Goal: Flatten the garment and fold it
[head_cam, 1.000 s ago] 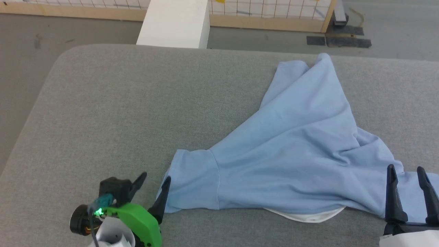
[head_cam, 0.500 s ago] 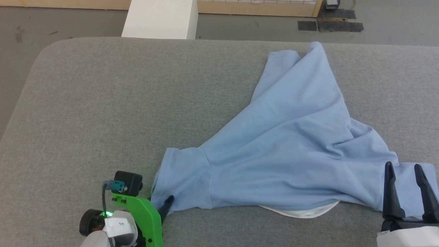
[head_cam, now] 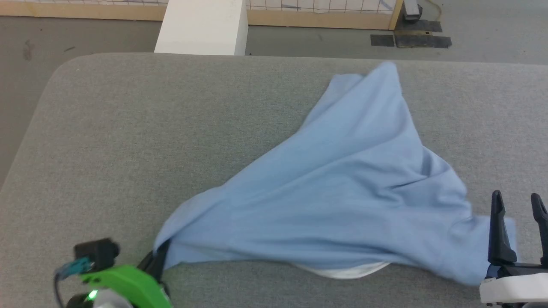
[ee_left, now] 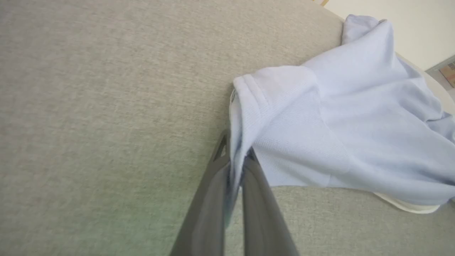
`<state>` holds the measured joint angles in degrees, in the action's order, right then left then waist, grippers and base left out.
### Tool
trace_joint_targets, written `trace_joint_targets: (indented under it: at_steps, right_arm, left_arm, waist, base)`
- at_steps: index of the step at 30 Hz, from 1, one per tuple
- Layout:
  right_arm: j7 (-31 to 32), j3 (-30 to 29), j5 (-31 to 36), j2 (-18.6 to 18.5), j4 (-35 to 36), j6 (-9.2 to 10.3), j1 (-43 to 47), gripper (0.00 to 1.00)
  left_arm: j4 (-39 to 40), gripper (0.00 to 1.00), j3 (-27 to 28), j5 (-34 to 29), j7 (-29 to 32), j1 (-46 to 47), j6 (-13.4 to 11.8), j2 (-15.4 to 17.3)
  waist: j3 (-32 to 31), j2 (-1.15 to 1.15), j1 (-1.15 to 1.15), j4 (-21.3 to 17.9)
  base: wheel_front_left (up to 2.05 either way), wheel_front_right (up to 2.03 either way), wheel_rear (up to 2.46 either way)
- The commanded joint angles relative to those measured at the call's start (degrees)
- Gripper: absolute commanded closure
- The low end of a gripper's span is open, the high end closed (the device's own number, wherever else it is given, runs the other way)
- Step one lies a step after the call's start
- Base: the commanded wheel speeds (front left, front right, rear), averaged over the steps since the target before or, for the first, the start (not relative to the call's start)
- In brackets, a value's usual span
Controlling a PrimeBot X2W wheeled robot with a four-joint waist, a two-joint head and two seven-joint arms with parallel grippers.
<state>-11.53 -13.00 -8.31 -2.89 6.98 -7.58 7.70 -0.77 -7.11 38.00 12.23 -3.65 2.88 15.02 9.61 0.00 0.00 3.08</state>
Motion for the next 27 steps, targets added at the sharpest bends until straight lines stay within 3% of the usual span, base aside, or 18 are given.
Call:
trace_joint_targets:
  at_steps: [1, 5, 14, 18, 27]
  right_arm:
    - [0.5, -0.4, 0.5, 0.0, 0.6, 0.09, -0.3, 0.00]
    - [1.6, -0.4, 0.1, 0.0, 0.8, 0.09, 0.8, 0.00]
    - [8.0, 2.8, 2.1, 0.0, 2.6, 0.09, -2.0, 0.00]
    - [19.2, 1.9, 3.7, -0.1, 3.8, 0.09, -3.6, 0.00]
    - [47.5, -1.7, 0.7, -5.9, 6.9, 0.09, 0.6, 0.00]
  left_arm:
    - [1.0, 1.00, 1.4, 0.1, -0.9, -2.2, -1.1, 0.8]
    - [3.9, 1.00, 2.9, 0.1, -2.3, -5.5, -2.5, 0.9]
    - [9.3, 1.00, 0.2, -0.3, -3.9, -4.6, -1.5, -1.2]
    - [11.1, 1.00, -0.8, -0.8, -4.2, -3.6, -1.1, -1.5]
    - [12.4, 1.00, -2.1, -1.3, -4.3, -1.6, -0.7, -1.7]
  waist:
    - [-0.1, 0.00, 0.00, 0.4]
    - [-0.1, 0.00, 0.00, 1.3]
    - [1.3, 0.00, 0.00, 1.2]
    - [2.7, 0.00, 0.00, 0.3]
    - [6.0, 0.00, 0.00, -0.4]
  base:
    - [0.00, 0.00, 0.00]
    - [0.00, 0.00, 0.00]
    - [0.00, 0.00, 0.00]
    - [0.00, 0.00, 0.00]
    - [0.00, 0.00, 0.00]
